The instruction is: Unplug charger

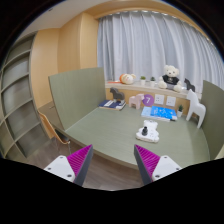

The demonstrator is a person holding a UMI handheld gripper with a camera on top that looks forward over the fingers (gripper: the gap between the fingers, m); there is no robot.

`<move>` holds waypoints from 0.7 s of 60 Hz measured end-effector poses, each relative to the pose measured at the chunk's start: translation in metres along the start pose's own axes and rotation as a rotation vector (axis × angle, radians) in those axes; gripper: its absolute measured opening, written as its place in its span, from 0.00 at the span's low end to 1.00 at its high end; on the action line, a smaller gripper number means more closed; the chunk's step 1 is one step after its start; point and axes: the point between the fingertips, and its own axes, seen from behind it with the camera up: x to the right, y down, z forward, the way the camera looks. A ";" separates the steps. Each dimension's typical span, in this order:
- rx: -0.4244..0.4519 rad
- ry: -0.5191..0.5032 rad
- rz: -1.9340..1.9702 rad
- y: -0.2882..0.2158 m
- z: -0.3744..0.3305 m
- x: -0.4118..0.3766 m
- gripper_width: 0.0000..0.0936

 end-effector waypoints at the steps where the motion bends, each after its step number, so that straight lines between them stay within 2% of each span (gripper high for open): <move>1: -0.010 0.003 0.002 0.004 -0.001 0.001 0.89; 11: -0.101 0.082 0.038 0.062 0.015 0.046 0.89; 19: -0.145 0.171 0.071 0.081 0.048 0.093 0.89; 28: -0.151 0.263 0.130 0.075 0.101 0.143 0.88; 42: -0.116 0.304 0.170 0.040 0.204 0.176 0.82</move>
